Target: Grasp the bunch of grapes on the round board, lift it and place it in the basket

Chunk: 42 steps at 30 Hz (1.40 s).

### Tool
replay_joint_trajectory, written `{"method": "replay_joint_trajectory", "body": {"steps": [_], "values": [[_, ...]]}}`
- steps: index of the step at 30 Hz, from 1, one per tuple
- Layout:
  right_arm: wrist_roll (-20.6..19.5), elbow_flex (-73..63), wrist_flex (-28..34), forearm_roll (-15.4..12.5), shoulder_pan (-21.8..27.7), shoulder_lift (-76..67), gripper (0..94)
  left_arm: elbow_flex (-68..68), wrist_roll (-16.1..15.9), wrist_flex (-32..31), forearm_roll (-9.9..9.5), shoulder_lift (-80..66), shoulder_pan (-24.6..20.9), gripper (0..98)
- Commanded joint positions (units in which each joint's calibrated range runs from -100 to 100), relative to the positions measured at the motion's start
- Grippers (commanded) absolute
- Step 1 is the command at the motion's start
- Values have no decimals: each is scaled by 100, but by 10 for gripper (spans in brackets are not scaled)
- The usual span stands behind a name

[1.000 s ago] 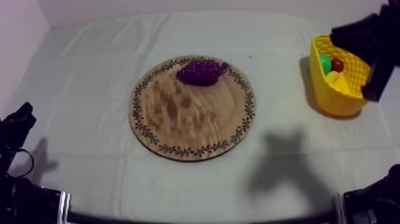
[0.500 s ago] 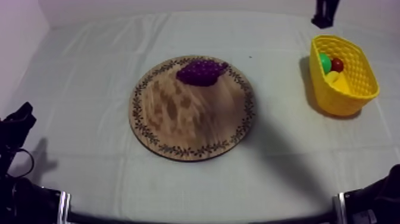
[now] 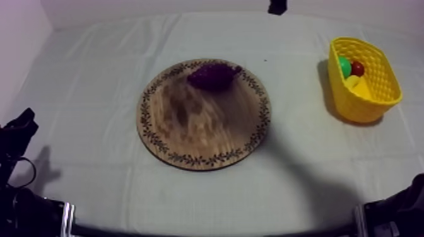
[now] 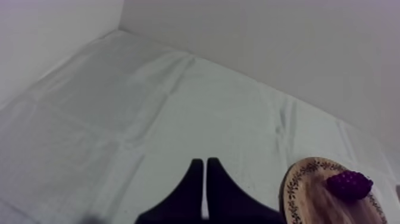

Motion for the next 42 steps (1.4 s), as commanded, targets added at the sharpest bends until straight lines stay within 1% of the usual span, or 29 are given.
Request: {"method": "replay_joint_trajectory", "body": {"steps": [1, 6, 8, 10, 19, 21, 24, 27, 30, 42], "values": [[-14, -389, 50, -7, 14, 410, 9, -4, 1, 0, 1, 2, 2, 0], [12, -727, 268, -20, 31, 828, 11, -4, 1, 0, 1, 2, 2, 0], [40, -792, 379, -18, 33, 923, 43, -4, 1, 0, 1, 2, 2, 0], [55, -817, 455, 5, 32, 976, 115, -4, 1, 0, 1, 2, 2, 0], [-1, -752, 532, 120, 8, 1013, 527, -4, 1, 0, 1, 2, 2, 0], [-27, -744, 527, 144, -8, 1016, 596, -4, 1, 0, 1, 2, 2, 0], [-57, -751, 524, 167, -31, 1050, 665, -4, 1, 0, 1, 2, 2, 0], [-77, -774, 523, 174, -47, 1130, 701, -4, 1, 0, 1, 2, 2, 0], [-86, -786, 515, 170, -61, 1271, 717, -4, 1, 0, 1, 2, 2, 0], [-65, -990, 313, 147, -136, 2353, 731, -4, 1, 0, 1, 2, 2, 0]]}}
